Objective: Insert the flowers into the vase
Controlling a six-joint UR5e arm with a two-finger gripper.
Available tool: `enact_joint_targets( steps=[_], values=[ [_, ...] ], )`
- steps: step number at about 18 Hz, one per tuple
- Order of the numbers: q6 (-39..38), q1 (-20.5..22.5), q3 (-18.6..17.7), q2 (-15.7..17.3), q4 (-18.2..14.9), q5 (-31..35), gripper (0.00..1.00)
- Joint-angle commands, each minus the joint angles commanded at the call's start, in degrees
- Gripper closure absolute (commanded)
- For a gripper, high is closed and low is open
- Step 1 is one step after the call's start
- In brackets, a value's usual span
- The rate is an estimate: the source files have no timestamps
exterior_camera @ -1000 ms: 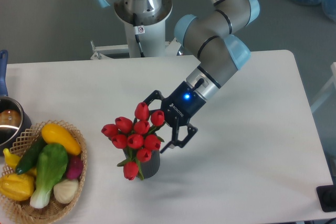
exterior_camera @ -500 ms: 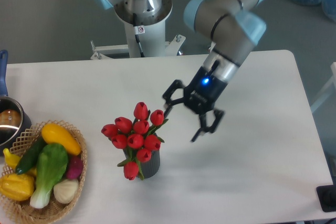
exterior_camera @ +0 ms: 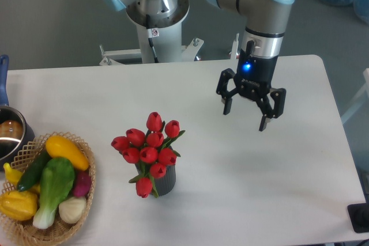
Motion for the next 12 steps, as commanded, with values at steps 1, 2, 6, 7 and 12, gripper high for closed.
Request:
enact_joint_targets(
  steps=[1, 2, 6, 7, 12],
  values=[
    [0.0, -0.1, -0.5, 0.1, -0.5, 2.3, 0.0],
    [0.0, -0.2, -0.9, 0.3, -2.0, 4.4, 0.0],
    [0.1, -0.8, -0.6, 0.2, -7.5, 8.8, 0.0],
    [0.1, -0.8, -0.3, 0.2, -8.8, 9.2, 0.0],
    [7.5, -0.5, 3.9, -0.3, -17.2, 14.8, 0.0]
  ],
)
